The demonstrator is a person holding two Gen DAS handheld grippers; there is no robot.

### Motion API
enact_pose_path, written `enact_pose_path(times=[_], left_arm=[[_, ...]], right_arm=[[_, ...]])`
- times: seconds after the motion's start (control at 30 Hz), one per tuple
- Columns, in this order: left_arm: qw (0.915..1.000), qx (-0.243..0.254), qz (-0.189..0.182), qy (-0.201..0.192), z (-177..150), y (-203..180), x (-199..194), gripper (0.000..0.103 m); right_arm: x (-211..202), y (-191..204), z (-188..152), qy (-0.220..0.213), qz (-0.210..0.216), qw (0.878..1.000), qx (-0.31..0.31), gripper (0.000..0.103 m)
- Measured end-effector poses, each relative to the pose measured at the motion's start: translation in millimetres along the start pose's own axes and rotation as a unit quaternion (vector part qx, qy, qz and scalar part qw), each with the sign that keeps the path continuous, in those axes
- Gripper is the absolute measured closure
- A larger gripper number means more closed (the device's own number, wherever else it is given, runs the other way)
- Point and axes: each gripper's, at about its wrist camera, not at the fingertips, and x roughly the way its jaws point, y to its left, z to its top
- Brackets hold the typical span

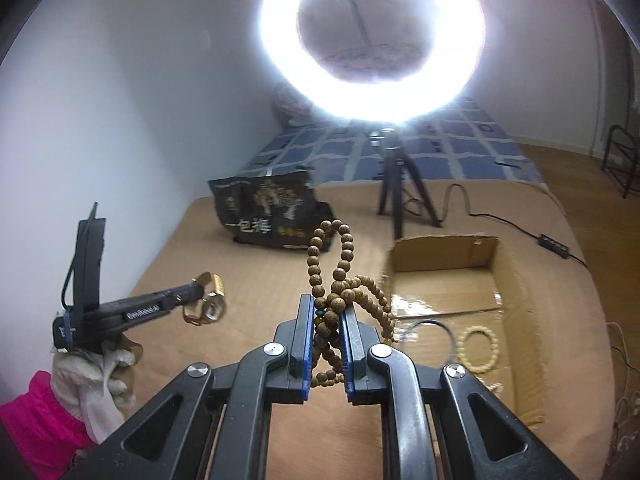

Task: Organize jewelry
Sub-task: 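Lift and carry the watch with left tool while right tool carries the mala to the box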

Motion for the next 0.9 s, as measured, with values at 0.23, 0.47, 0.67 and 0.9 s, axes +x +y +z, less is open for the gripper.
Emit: enact_pose_path(times=[0.23,0.47,0.67,0.9], left_arm=[[0.9996,0.023,-0.017,-0.002,3.2,-34.7,6.2,0.095],[0.998,0.053,-0.036,-0.005,8.8,-80.5,21.9,0.095],[0.9962,0.074,-0.046,0.002,11.7,-116.8,46.2,0.095],[0.9949,0.091,-0.042,0.009,18.6,-148.8,73.5,0.095]], right_arm=[[-14.2,-33.4,-3.7,-0.001,-0.023,1.0,0.015,0.093],[-17.0,-54.7,-10.8,0.008,-0.04,0.999,0.022,0.093],[-15.4,-71.8,-15.1,0.017,-0.047,0.998,0.031,0.093],[-3.6,-87.3,-21.6,0.034,-0.054,0.997,0.039,0.093]])
